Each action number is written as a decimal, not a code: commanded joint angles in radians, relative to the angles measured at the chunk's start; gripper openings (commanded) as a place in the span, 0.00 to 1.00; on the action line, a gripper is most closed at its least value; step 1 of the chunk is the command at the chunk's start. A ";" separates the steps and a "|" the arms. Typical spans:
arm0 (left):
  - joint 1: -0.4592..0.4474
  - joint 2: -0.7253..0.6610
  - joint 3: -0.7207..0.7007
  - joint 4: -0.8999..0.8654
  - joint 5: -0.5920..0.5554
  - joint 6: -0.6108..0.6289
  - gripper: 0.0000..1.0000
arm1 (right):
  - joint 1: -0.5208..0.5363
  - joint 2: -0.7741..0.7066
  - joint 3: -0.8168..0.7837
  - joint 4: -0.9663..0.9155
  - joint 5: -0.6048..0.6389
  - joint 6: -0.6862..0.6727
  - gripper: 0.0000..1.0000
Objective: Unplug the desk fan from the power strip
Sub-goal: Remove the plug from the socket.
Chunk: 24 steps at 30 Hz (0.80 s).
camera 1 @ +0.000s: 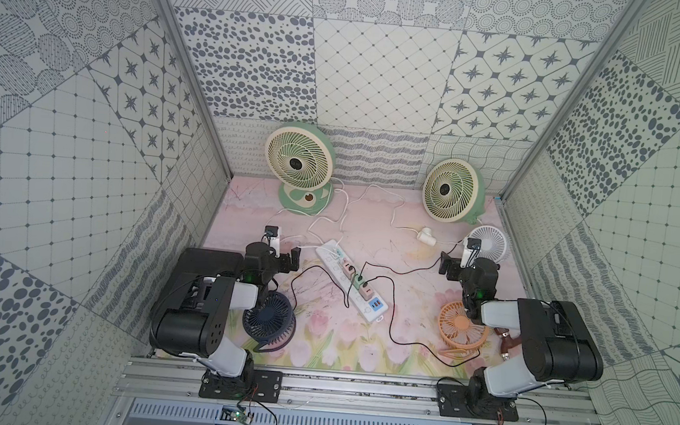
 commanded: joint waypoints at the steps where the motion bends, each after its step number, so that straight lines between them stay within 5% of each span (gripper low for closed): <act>1: -0.003 0.004 0.005 0.007 -0.009 -0.005 0.99 | 0.005 0.002 0.018 0.044 -0.004 -0.010 0.97; 9: -0.011 -0.108 0.034 -0.141 -0.167 -0.062 0.99 | 0.010 -0.076 0.031 -0.037 0.004 -0.010 0.97; 17: -0.079 -0.330 0.043 -0.337 -0.320 -0.069 0.99 | 0.096 -0.351 0.153 -0.471 0.069 -0.012 0.97; 24: -0.132 -0.457 0.111 -0.576 -0.312 -0.199 0.99 | 0.250 -0.527 0.287 -0.810 0.033 -0.002 0.97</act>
